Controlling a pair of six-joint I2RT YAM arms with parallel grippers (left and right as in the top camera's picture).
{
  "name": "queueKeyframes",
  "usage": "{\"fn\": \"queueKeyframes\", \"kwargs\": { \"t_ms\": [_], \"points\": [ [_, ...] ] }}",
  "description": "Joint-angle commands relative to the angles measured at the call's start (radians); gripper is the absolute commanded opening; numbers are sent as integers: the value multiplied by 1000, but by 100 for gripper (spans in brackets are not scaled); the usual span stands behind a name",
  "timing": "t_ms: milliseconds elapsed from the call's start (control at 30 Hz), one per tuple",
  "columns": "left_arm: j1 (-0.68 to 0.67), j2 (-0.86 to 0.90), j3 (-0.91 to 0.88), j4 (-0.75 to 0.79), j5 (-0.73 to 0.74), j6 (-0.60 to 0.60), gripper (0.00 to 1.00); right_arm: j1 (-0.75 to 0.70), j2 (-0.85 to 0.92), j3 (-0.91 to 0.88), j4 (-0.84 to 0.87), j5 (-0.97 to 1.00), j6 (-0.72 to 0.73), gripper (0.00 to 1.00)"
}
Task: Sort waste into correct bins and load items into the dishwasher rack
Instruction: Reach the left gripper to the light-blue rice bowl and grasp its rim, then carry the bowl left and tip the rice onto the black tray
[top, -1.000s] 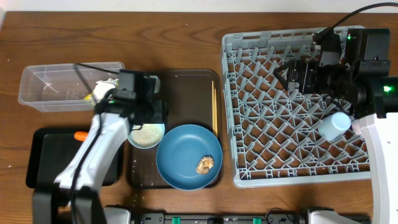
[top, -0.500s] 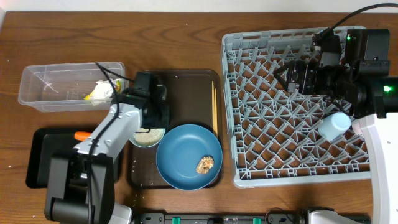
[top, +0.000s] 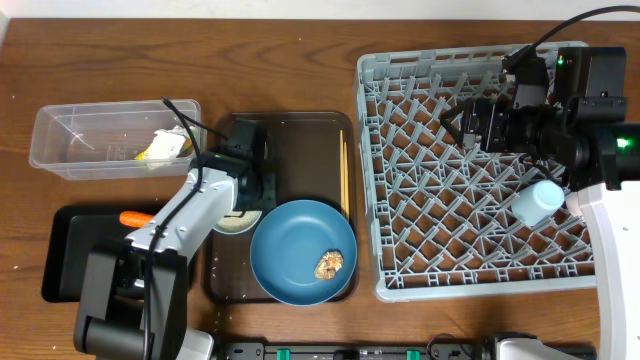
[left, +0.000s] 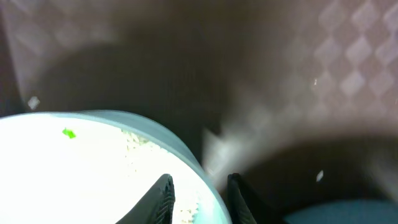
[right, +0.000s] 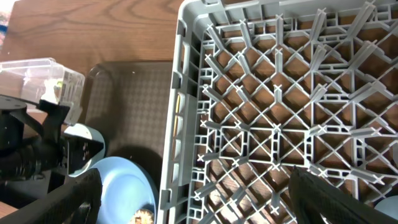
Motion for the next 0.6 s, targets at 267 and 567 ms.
{"fn": "queueKeyframes", "kwargs": {
  "t_ms": [267,567],
  "points": [
    [-7,70,-11,27,-113,-2,28,10,-3,6,-8,0,-4,89],
    [-26,83,-7,34,-127,-2,6,10,-3,6,-8,0,-4,89]
  ]
}}
